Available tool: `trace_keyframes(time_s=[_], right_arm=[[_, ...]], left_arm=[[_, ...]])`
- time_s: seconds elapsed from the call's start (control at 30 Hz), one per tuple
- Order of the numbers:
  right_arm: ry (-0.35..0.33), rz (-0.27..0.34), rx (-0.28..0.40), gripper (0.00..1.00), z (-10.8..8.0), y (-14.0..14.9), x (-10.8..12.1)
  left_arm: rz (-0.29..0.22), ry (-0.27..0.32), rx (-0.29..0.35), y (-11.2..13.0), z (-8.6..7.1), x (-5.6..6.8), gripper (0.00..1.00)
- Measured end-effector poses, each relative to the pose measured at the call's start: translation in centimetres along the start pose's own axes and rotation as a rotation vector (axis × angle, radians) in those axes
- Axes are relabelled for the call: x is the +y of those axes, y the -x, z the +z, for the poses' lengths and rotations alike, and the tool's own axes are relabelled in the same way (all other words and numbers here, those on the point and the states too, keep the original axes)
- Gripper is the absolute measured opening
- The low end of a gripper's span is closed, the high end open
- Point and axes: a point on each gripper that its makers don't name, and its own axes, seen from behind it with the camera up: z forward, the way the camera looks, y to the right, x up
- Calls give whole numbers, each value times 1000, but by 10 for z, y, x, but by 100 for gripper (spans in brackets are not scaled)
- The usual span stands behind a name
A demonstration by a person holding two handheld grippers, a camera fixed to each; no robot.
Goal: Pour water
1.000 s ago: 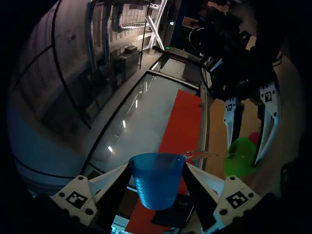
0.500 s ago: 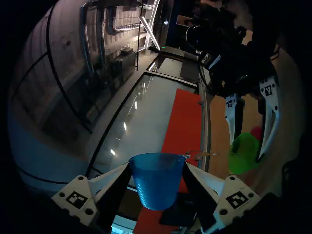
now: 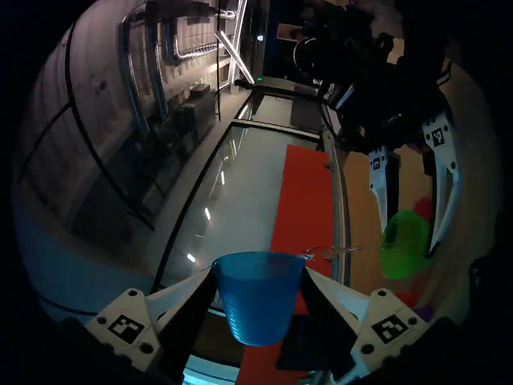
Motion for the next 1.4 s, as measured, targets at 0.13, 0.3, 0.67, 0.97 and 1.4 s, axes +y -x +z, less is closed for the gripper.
trace_keyframes(time_s=[0.13, 0.3, 0.67, 0.97, 1.4], right_arm=[[1, 1, 2, 90, -1, 0, 1], [2, 1, 4, 90, -2, 0, 2], [3, -1, 4, 90, -2, -1, 2], [4, -2, 7, 90, -3, -2, 3], [6, -1, 11, 90, -3, -2, 3]], left_arm=[[25, 0, 3, -1, 1, -1, 87], [50, -1, 5, -2, 2, -1, 87], [106, -5, 9, -3, 5, -2, 87], [160, -7, 19, -8, 4, -6, 87], [261, -7, 27, -14, 2, -3, 87]])
